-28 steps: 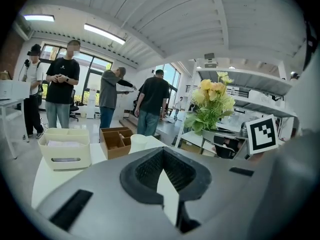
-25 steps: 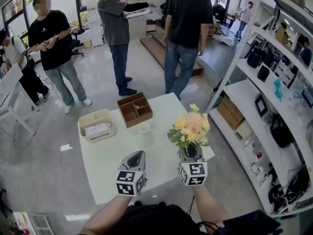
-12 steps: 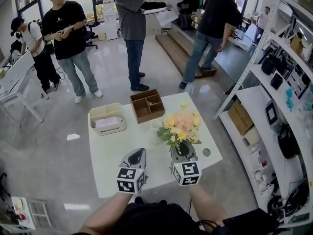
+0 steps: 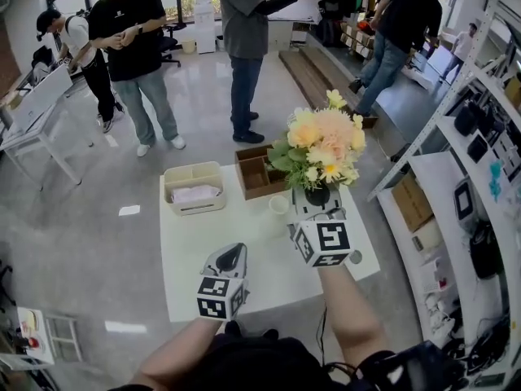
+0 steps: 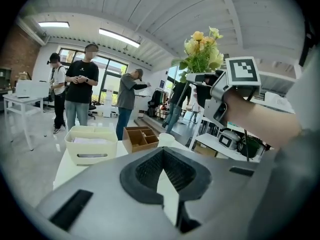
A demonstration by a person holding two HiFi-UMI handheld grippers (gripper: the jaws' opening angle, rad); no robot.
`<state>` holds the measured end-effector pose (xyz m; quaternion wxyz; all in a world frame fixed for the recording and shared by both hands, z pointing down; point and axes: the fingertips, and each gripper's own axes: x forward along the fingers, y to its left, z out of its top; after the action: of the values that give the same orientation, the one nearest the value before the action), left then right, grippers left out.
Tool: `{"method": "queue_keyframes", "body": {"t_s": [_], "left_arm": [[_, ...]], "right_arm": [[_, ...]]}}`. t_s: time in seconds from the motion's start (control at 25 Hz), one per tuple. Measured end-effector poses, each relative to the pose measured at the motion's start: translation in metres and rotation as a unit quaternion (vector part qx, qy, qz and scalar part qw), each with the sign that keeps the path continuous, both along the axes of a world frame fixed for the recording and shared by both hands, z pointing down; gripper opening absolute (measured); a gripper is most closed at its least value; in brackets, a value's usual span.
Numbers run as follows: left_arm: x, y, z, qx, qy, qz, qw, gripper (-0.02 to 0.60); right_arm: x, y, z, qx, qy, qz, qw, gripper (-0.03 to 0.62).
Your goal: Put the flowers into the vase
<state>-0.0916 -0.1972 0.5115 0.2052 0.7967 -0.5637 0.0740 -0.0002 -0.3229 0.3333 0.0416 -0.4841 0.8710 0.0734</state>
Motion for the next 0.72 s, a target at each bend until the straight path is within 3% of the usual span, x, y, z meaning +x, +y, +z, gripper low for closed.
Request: {"method": "queue_keyframes", "body": {"t_s": [0.12,0.32,0.56,0.72], "left_arm": [[-0.007,0.001,0.005,-0.006,0.002,-0.007,1.0000,0.002],[-0.016,0.000,0.010,-0.011,-0.002,-0.012,0.9999,0.003],[-0.028,0.003,0.021,-0.028,-0.003,-0.022,0.9994,0.002],[-0.030,0.002,0.025,-0.030,-0.003,-0.020,0.9993,0.002]], "right_arm": [[-0.005,-0.010,0.018,-0.013,0.007,0.007,1.000,0.035],[-0.008,-0.020,0.093,-0.080,0.020,0.016,0.996,0.035],[-0.006,-0.025,0.175,-0.162,0.050,0.034,0.985,0.035],[-0.005,-0.026,0.200,-0.189,0.078,0.040,0.978,0.037]]}}
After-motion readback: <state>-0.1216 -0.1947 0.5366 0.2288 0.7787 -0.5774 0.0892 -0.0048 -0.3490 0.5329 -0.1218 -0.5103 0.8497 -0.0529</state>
